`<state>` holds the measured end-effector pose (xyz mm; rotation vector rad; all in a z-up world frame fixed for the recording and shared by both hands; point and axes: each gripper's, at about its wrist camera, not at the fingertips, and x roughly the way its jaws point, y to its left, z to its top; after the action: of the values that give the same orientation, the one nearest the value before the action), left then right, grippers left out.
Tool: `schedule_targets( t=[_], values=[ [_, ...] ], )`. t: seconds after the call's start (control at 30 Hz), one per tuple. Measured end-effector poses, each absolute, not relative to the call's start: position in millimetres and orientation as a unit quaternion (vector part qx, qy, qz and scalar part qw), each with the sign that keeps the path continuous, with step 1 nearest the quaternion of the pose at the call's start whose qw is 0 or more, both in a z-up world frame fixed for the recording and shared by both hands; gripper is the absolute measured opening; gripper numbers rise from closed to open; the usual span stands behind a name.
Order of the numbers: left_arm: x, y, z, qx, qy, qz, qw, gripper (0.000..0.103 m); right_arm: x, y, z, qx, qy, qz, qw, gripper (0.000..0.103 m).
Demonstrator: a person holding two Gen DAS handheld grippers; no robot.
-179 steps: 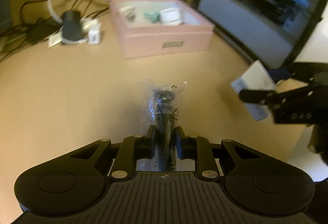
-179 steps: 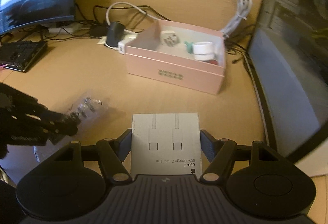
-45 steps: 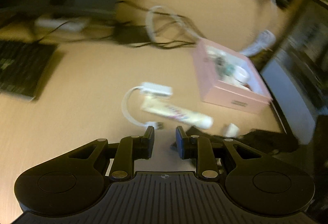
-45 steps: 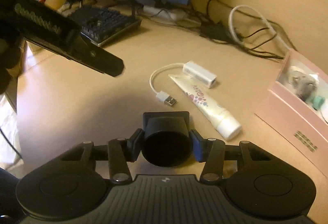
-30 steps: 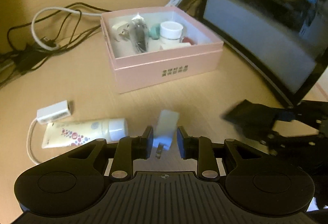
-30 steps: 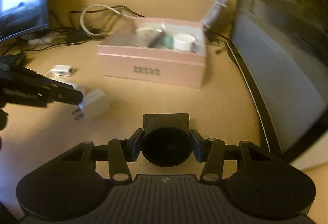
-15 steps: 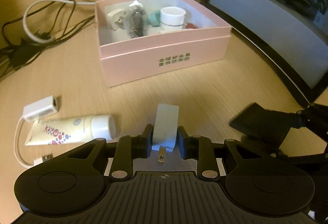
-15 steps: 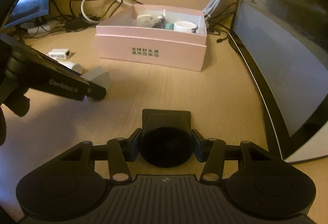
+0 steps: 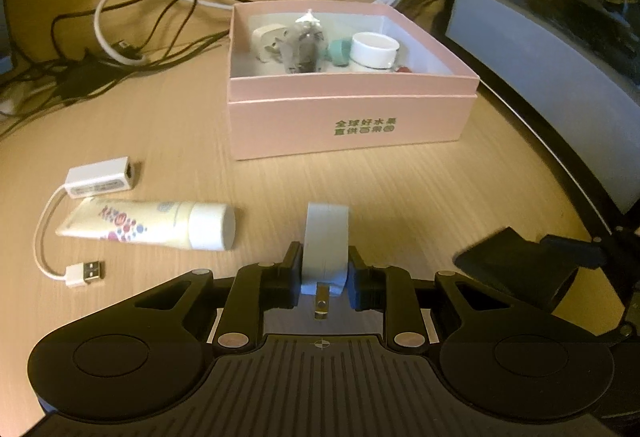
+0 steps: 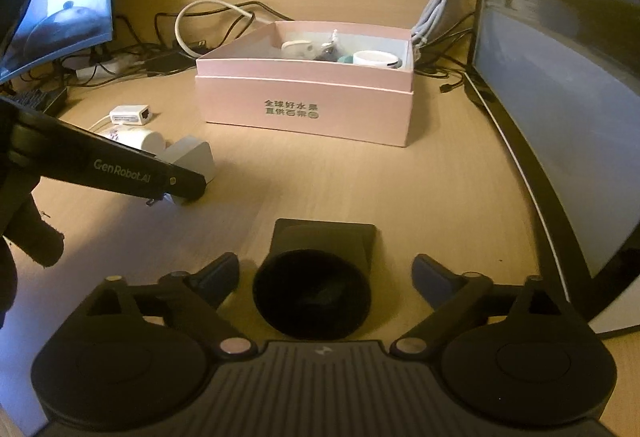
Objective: Organize rigid objects
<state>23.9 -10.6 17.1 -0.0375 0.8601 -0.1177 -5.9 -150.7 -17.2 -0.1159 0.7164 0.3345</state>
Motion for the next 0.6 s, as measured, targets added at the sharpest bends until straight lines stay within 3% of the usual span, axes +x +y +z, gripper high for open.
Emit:
schedule_targets(
  t=[0.6],
  values=[
    [12, -10, 17, -0.043, 0.408, -0.039, 0.911, 0.024, -4, -150, -19, -0.059, 0.353, 0.174, 0.917, 0.103]
  ],
)
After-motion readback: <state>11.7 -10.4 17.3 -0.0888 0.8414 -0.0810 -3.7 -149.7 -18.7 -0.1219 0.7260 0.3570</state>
